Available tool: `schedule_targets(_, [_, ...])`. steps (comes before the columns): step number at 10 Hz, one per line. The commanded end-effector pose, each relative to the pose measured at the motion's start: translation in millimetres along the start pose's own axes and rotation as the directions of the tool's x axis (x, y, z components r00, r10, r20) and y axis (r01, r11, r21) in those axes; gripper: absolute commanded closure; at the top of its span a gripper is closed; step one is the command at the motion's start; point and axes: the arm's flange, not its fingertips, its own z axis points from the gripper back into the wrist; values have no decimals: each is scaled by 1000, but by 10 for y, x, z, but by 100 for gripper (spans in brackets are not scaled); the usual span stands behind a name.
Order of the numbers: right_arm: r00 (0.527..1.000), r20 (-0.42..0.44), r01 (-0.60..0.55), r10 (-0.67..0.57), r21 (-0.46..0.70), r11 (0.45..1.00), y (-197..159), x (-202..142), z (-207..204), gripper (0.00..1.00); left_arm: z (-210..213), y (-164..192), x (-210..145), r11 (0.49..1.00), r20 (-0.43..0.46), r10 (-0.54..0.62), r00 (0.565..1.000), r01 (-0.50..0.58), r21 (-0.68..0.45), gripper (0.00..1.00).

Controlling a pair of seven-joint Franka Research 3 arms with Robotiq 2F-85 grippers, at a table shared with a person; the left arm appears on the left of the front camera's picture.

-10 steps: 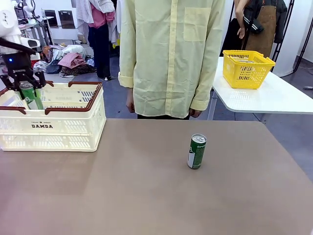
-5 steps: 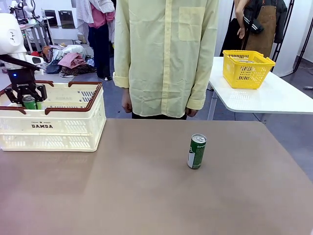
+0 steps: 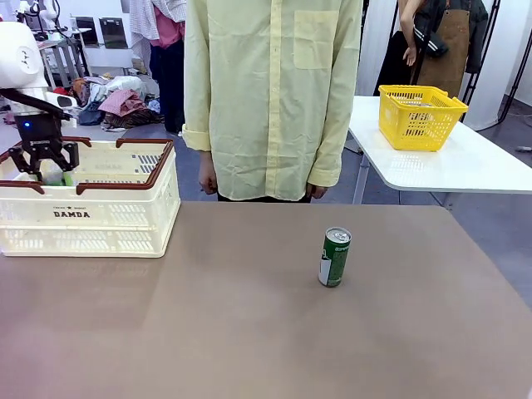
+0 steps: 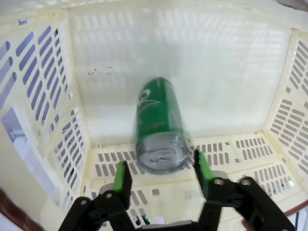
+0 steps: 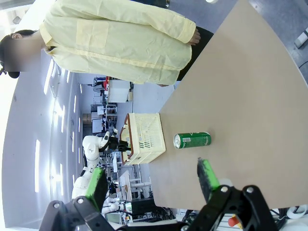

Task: Place the drinks into the Shopping basket.
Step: Pick up one drink and place it into the Shopping basket.

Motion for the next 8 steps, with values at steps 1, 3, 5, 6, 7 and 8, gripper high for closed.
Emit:
schedule_targets(1, [1000, 6, -24, 24, 27, 999, 2, 18, -7, 0, 70, 21, 30, 999, 0, -33, 999, 33, -2, 0])
schedule_targets(3, [1000, 6, -24, 24, 27, 999, 2, 18, -7, 0, 81, 28, -29, 998, 20, -55, 998, 55, -7, 0])
schedule_targets(5, [1000, 6, -24, 24, 27, 999, 2, 18, -7, 0, 127, 16, -90, 995, 35, -99, 994, 100, -28, 0])
schedule_targets(6, [1000, 6, -24, 24, 27, 999, 2, 18, -7, 0, 228, -24, -150, 989, 42, -126, 991, 129, -72, 0])
schedule_targets(7, [1000, 6, -24, 24, 27, 999, 2, 18, -7, 0, 424, -106, -277, 973, 60, -177, 982, 184, -141, 0])
schedule_targets(8, [1000, 6, -24, 24, 27, 999, 2, 18, -7, 0, 742, -196, -466, 953, 160, -183, 970, 215, -215, 0])
